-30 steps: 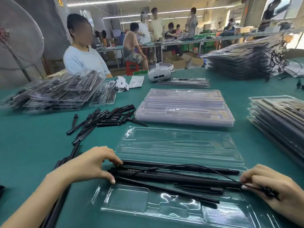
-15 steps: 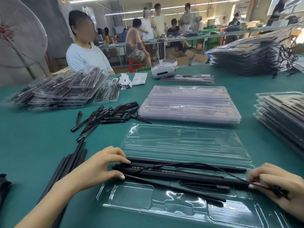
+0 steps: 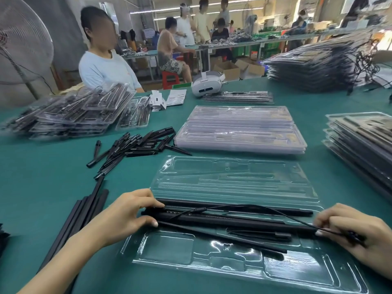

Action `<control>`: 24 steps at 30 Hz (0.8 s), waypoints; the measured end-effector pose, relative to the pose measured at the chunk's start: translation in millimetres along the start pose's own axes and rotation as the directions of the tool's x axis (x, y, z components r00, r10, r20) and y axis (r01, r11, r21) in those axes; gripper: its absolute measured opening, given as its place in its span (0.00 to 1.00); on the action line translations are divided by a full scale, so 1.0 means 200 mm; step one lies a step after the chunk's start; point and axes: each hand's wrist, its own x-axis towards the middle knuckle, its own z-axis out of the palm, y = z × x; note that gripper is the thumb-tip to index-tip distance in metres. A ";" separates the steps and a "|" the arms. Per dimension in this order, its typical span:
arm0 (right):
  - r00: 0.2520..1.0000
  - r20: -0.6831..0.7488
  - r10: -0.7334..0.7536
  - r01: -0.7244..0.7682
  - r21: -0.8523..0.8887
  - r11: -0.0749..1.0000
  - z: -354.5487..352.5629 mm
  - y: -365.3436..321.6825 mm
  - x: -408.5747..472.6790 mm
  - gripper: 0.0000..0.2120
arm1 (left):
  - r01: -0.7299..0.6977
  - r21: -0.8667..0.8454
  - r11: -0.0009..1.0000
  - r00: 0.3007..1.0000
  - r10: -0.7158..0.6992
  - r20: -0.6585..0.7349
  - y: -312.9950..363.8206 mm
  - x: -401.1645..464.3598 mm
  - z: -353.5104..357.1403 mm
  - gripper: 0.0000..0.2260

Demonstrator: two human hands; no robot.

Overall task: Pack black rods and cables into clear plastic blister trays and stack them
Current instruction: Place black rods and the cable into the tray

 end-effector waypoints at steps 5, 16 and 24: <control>1.000 0.011 0.019 -0.019 0.006 1.000 -0.01 0.01 -0.01 0.12 | -0.162 0.157 0.974 0.984 0.172 -0.054 0.05 -0.01 -0.03 0.08; 0.999 0.015 0.040 -0.040 -0.003 0.999 0.00 0.01 -0.01 0.12 | -0.169 0.136 0.976 0.979 0.182 -0.087 0.08 -0.02 0.00 0.10; 0.998 0.016 0.054 -0.054 0.014 0.998 -0.02 -0.01 0.00 0.09 | -0.021 0.022 1.000 0.998 0.020 0.056 0.03 0.05 -0.01 0.15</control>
